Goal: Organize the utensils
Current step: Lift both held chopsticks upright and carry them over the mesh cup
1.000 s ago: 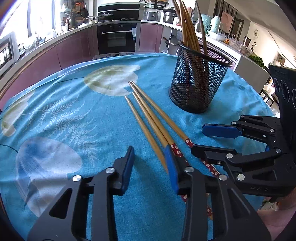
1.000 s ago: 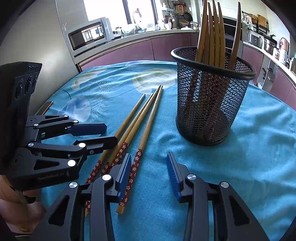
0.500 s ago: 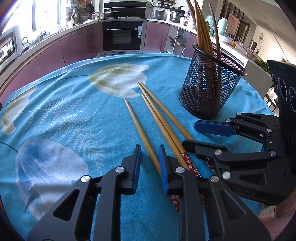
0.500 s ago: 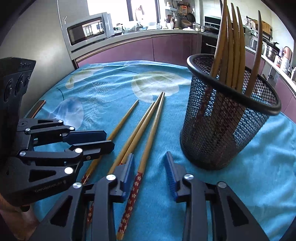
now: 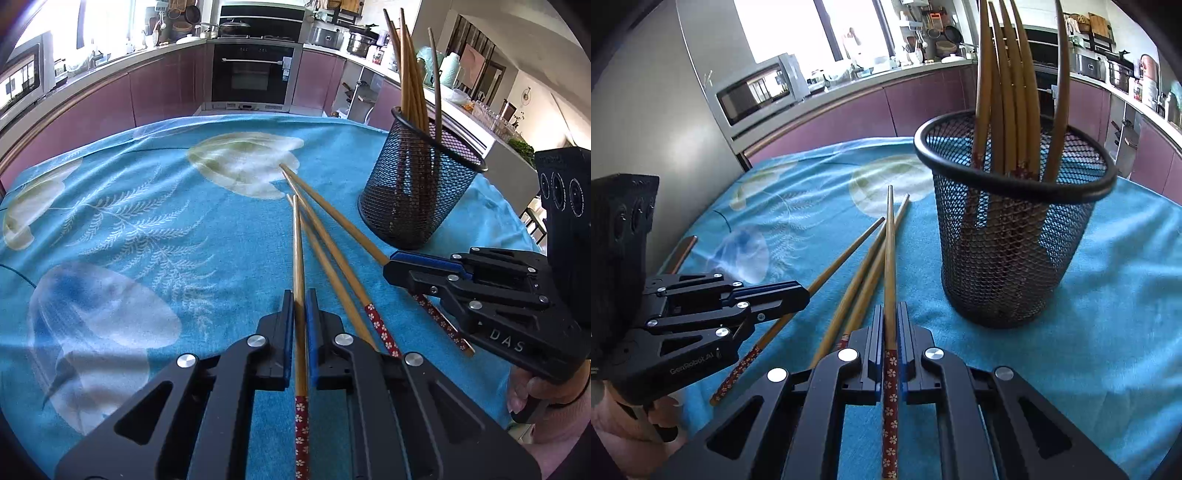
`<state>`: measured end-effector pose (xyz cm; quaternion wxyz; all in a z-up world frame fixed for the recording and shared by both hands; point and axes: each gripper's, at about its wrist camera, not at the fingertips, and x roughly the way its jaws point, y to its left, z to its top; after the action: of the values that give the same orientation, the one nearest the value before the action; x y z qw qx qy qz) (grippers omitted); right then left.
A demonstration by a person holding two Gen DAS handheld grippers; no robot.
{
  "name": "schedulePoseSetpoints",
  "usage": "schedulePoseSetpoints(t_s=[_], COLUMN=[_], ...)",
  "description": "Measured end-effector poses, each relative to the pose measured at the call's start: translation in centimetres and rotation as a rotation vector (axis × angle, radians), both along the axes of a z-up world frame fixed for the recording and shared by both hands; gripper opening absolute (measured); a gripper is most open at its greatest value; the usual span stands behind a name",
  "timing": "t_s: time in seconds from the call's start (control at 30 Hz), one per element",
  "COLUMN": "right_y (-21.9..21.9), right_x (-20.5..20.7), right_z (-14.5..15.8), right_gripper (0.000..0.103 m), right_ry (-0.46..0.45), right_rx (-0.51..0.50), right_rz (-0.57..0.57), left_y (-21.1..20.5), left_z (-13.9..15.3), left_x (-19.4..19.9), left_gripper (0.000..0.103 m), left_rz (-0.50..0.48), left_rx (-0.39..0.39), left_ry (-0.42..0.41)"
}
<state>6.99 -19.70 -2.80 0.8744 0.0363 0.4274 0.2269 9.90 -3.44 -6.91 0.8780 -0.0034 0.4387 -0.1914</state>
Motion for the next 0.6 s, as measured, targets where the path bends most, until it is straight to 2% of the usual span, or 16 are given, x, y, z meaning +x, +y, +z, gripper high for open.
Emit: schedulePoseSetpoints(t_s=[0.17,0.4,0.6], right_y=[0.2,0.7,0.9], right_x=[-1.0,-0.9,0.0], right_z=[0.6,-0.3,-0.9], right_gripper=[0.006,0.006,0.008], right_ry=[-0.001,0.047,0.050], right_rx=[0.028,-0.026,-0.048], right_rz=[0.055,0.089,0.084], left_y=[-0.3,-0.8,-0.7], left_z=[0.3,-0.4,-0.8], left_x=[-0.8,-1.2,-0.6], left_gripper=[0.007,0.008,0.014], left_rz=[-0.025,-0.059,-0.070], left_rx=[-0.011,0.010,0.015], left_ry=[-0.007,0.008,0.025])
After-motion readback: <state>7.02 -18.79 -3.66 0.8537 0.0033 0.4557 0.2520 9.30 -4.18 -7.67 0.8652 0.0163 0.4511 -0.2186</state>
